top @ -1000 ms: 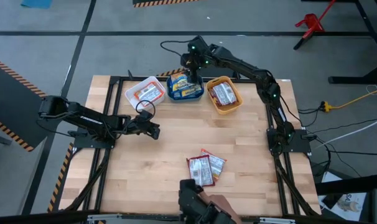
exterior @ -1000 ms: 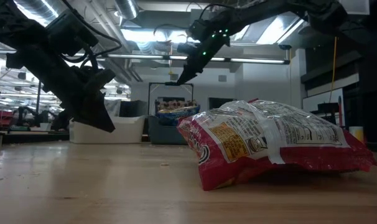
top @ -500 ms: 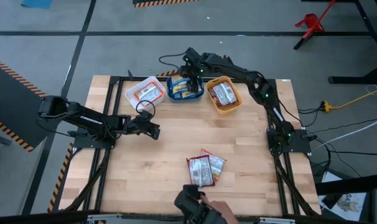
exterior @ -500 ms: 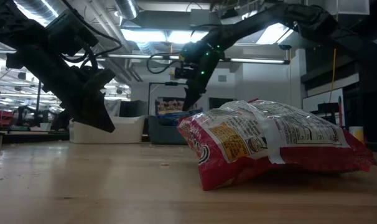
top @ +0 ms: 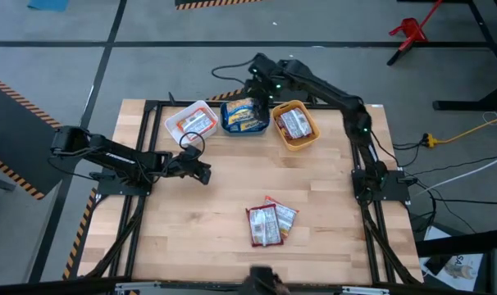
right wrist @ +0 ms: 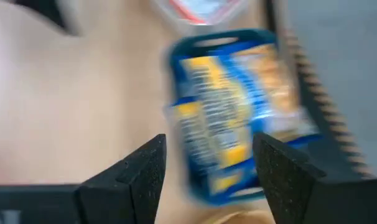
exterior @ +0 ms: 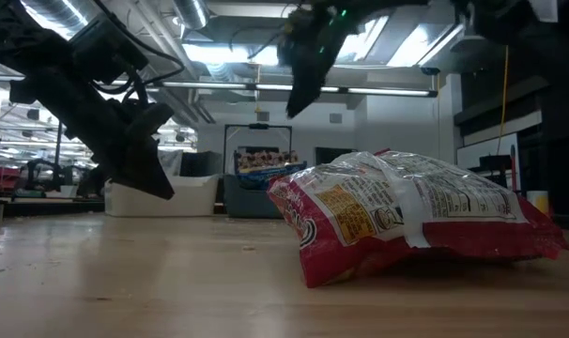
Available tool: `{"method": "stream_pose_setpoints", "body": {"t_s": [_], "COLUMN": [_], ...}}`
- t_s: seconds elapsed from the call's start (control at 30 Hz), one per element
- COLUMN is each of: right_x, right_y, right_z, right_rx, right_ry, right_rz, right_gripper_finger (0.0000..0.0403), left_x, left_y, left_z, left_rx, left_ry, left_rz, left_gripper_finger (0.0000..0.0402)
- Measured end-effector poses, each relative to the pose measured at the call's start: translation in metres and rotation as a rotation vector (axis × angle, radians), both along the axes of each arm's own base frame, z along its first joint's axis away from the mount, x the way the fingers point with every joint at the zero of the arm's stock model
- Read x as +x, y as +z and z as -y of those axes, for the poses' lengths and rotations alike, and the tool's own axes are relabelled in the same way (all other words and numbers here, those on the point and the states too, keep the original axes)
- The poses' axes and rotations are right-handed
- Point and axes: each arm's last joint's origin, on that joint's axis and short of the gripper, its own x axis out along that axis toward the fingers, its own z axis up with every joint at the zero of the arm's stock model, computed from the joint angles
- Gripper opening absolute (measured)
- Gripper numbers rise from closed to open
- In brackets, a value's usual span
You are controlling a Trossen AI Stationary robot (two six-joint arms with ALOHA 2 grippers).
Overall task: Sort Maruchan noodles
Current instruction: Put the red noodle pack into the yellow bin
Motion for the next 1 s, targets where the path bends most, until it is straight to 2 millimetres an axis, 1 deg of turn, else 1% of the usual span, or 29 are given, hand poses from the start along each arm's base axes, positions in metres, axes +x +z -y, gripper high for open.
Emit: {"method": "stream_pose_setpoints", "body": {"t_s": [0.07,0.13,0.17,0.23,0.37,0.47,0.53,0.6,0.67,0.73,0.83,0.93,1.0], "right_x": [-0.011,-0.021,-0.023,-0.024,-0.022,-0.020,-0.018,-0.016,-0.014,-0.015,-0.016,-0.016,-0.016], "right_y": [0.013,0.019,0.019,0.012,-0.008,-0.035,-0.055,-0.072,-0.090,-0.105,-0.120,-0.123,-0.122], "right_z": [-0.015,-0.033,-0.041,-0.059,-0.106,-0.146,-0.173,-0.196,-0.213,-0.226,-0.237,-0.240,-0.240], "right_rx": [0.121,0.248,0.303,0.370,0.432,0.486,0.470,0.414,0.362,0.349,0.400,0.474,0.504], "right_ry": [0.016,0.032,0.039,0.048,0.104,0.176,0.222,0.257,0.270,0.296,0.340,0.329,0.328], "right_rz": [-0.004,-0.041,-0.066,-0.147,-0.287,-0.373,-0.392,-0.381,-0.378,-0.385,-0.361,-0.357,-0.351], "right_gripper_finger": [0.0223,0.0223,0.0223,0.0223,0.0223,0.0223,0.0223,0.0223,0.0223,0.0223,0.0223,0.0224,0.0233], "left_x": [0.001,0.001,0.002,0.002,0.004,0.005,0.005,0.005,0.005,0.005,0.005,0.005,0.005], "left_y": [0.001,0.001,0.002,0.002,0.004,0.005,0.005,0.005,0.005,0.005,0.005,0.005,0.005], "left_z": [0.001,0.001,0.001,0.001,0.001,0.002,0.002,0.002,0.002,0.002,0.002,0.002,0.002], "left_rx": [0.015,0.027,0.028,0.030,0.047,0.035,0.032,0.032,0.034,0.033,0.029,0.028,0.028], "left_ry": [-0.017,-0.030,-0.031,-0.033,-0.077,-0.099,-0.103,-0.103,-0.101,-0.101,-0.107,-0.108,-0.108], "left_rz": [0.000,0.004,0.009,0.016,0.031,0.038,0.039,0.038,0.038,0.038,0.039,0.039,0.039], "left_gripper_finger": [0.0000,0.0000,0.0000,0.0000,0.0000,0.0000,0.0000,0.0000,0.0000,0.0000,0.0000,0.0000,0.0000]}}
